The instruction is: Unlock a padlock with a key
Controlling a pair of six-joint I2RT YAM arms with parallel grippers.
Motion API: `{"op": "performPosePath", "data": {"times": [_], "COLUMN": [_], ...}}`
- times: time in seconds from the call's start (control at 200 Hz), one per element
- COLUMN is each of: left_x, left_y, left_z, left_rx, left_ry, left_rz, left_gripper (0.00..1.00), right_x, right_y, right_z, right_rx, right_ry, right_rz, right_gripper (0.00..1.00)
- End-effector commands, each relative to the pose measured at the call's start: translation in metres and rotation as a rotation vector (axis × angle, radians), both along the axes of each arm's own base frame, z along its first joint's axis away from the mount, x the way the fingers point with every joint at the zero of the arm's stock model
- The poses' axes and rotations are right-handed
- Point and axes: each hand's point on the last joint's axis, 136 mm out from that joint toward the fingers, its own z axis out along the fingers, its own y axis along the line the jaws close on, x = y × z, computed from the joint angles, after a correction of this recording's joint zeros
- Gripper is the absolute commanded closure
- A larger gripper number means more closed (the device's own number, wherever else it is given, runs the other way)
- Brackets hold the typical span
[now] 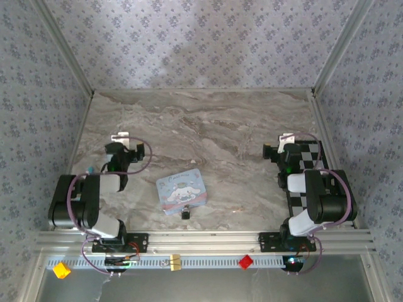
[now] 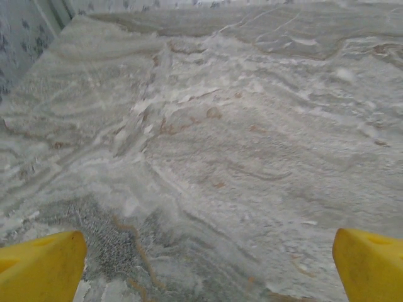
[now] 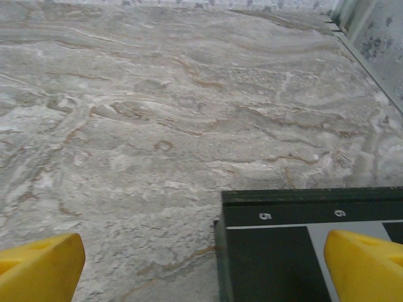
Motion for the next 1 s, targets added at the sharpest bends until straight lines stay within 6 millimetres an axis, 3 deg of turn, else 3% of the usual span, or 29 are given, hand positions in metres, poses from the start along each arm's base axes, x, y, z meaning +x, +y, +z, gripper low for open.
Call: {"op": "performPosePath", "data": {"times": [0.0,0.11,0.25,0.33,0.47,0.58,0.73,0.895,0.994], "left_x": [-0.004,-0.016,-0.034,-0.048,-0.08,-0.096,-0.101,-0.104,-0.112], "left_y": [-0.009,-0.01,-0.003,0.001,0.011,0.003,-0.031,-0.067,-0.092], "left_z": [0.036,0.07,0.104,0.113,0.109,0.101,0.093,0.078,0.074], "left_rx": [0.081,-0.002,-0.2,-0.305,-0.527,-0.624,-0.656,-0.638,-0.546], "left_ry": [-0.05,-0.099,-0.075,-0.034,0.05,0.1,0.157,0.254,0.263], "left_rz": [0.0,0.087,0.197,0.261,0.399,0.313,0.086,-0.049,-0.12], "left_gripper": [0.0,0.0,0.0,0.0,0.0,0.0,0.0,0.0,0.0], "right_x": [-0.005,-0.01,-0.024,-0.036,-0.058,-0.079,-0.095,-0.109,-0.119], "right_y": [0.01,0.027,0.064,0.075,0.068,0.056,0.059,0.062,0.08], "right_z": [0.03,0.055,0.111,0.142,0.177,0.175,0.172,0.151,0.138], "right_rx": [-0.034,-0.051,0.102,0.234,0.415,0.496,0.525,0.398,0.314], "right_ry": [-0.086,-0.055,-0.103,-0.112,-0.076,-0.008,0.047,0.243,0.359], "right_rz": [0.035,0.084,0.21,0.225,0.138,0.047,0.089,0.049,0.088], "right_gripper": [0.01,0.01,0.01,0.01,0.01,0.01,0.01,0.01,0.01]}}
